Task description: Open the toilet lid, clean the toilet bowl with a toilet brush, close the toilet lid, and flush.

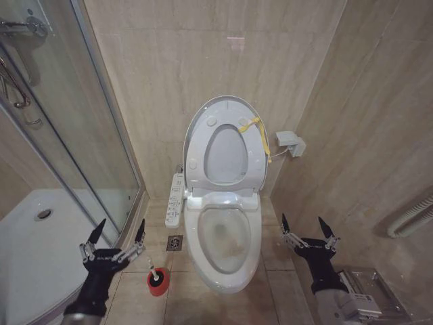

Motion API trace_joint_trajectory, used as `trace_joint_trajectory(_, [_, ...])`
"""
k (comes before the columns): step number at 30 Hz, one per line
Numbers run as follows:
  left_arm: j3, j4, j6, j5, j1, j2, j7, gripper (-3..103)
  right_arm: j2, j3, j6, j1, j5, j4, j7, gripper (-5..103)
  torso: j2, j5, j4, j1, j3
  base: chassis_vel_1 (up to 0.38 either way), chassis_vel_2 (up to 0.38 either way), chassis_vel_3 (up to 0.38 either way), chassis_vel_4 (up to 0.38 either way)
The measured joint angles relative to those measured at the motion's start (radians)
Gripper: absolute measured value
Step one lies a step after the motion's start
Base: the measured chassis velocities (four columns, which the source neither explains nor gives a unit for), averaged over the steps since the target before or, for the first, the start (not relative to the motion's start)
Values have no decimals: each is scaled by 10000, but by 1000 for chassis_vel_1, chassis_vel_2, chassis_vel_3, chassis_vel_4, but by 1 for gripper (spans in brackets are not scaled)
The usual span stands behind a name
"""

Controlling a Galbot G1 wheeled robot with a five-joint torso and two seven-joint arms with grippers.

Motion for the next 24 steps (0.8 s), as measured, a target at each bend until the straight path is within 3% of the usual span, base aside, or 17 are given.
trace_joint_trajectory(1, [0, 0, 0, 0, 0, 0, 0, 100, 0, 0, 0, 0, 0, 0, 0, 100, 0, 0, 0, 0, 0, 0, 0, 0, 0])
trace_joint_trajectory(4, [-475, 141, 1152, -627, -876, 286, 86, 100, 0, 0, 0, 0, 0, 0, 0, 100, 0, 0, 0, 0, 0, 0, 0, 0, 0])
trace_joint_trajectory(5, [-475, 141, 1152, -627, -876, 286, 86, 100, 0, 0, 0, 0, 0, 0, 0, 100, 0, 0, 0, 0, 0, 0, 0, 0, 0])
trace_joint_trajectory(8, [-894, 260, 2177, -1181, -1656, 542, 159, 100, -1, 0, 0, 0, 0, 0, -1, 100, 0, 0, 0, 0, 0, 0, 0, 0, 0])
trace_joint_trajectory(9, [-894, 260, 2177, -1181, -1656, 542, 159, 100, -1, 0, 0, 0, 0, 0, -1, 100, 0, 0, 0, 0, 0, 0, 0, 0, 0])
trace_joint_trajectory(10, [-1097, 319, 2688, -1456, -2048, 666, 194, 100, 0, 1, 0, 0, 0, 0, -1, 100, -1, 0, 1, 0, 1, 0, 0, 0, 0])
trace_joint_trajectory(14, [-1506, 441, 3696, -2002, -2814, 915, 266, 99, -1, 0, 0, 0, 0, 0, -1, 100, 0, 0, 1, 0, 1, 0, 0, 0, 0])
trace_joint_trajectory(15, [-1506, 441, 3696, -2002, -2814, 915, 266, 99, -1, 0, 0, 0, 0, 0, -1, 100, 0, 0, 1, 0, 1, 0, 0, 0, 0])
trace_joint_trajectory(17, [-1832, 539, 4486, -2431, -3422, 1109, 322, 99, -1, 0, 0, 0, 0, 0, -1, 100, 0, -1, 1, 0, 1, 0, 0, 0, 0])
trace_joint_trajectory(18, [-1985, 581, 4848, -2629, -3707, 1205, 345, 89, -1, 0, 0, 0, 0, 0, -1, 100, -1, 0, -2, 1, 1, 0, 0, 0, 0])
trace_joint_trajectory(24, [-2051, 602, 5033, -2731, -3831, 1244, 362, 89, 0, 0, 0, 0, 0, 0, -1, 100, 0, 0, 2, 0, 0, 0, 0, 0, 0])
